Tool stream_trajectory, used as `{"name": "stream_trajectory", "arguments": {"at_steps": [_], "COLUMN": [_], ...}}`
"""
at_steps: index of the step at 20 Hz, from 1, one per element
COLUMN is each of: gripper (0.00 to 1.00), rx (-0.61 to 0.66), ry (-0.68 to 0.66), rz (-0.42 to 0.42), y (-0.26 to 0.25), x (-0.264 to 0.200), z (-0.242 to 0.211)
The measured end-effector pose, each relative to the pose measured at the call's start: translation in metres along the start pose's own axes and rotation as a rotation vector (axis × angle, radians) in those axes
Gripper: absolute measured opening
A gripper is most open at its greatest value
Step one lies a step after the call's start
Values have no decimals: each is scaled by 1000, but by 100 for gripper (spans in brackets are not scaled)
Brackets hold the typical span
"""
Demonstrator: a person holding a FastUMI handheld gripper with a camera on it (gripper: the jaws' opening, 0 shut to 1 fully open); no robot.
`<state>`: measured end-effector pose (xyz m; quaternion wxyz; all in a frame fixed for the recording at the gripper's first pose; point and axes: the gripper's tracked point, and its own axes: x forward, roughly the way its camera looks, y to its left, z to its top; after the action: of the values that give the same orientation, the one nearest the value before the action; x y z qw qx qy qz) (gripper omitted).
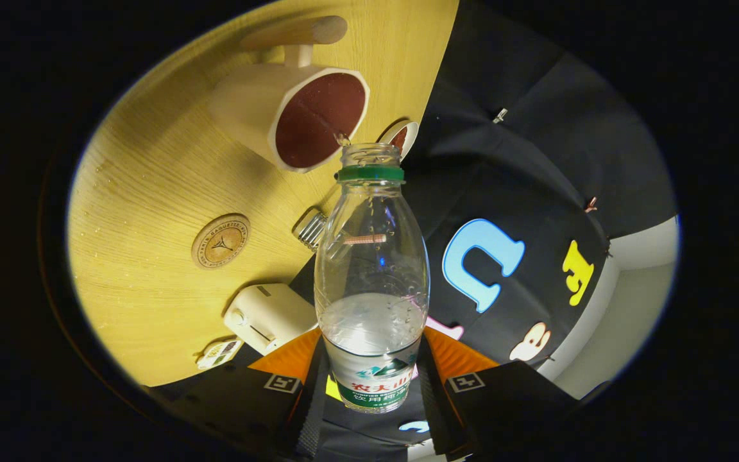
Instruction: Take the bottle from table, then pour the juice into the cup, finally place the bottle on the coaster
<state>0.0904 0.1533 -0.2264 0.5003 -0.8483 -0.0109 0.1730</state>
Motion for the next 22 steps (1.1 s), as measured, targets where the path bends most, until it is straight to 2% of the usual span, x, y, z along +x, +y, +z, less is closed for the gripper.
{"name": "stream_trajectory", "arguments": {"at_steps": [8,13,19,22], "gripper": [68,68,69,69], "rx": [-71,-49,255,476], "ry": [-39,-57,-73,-78], "rz": [-48,-46,68,126], "y": [-14,-13,16,29], "x": [9,7,0,-6], "z": [-4,1,19,29]}}
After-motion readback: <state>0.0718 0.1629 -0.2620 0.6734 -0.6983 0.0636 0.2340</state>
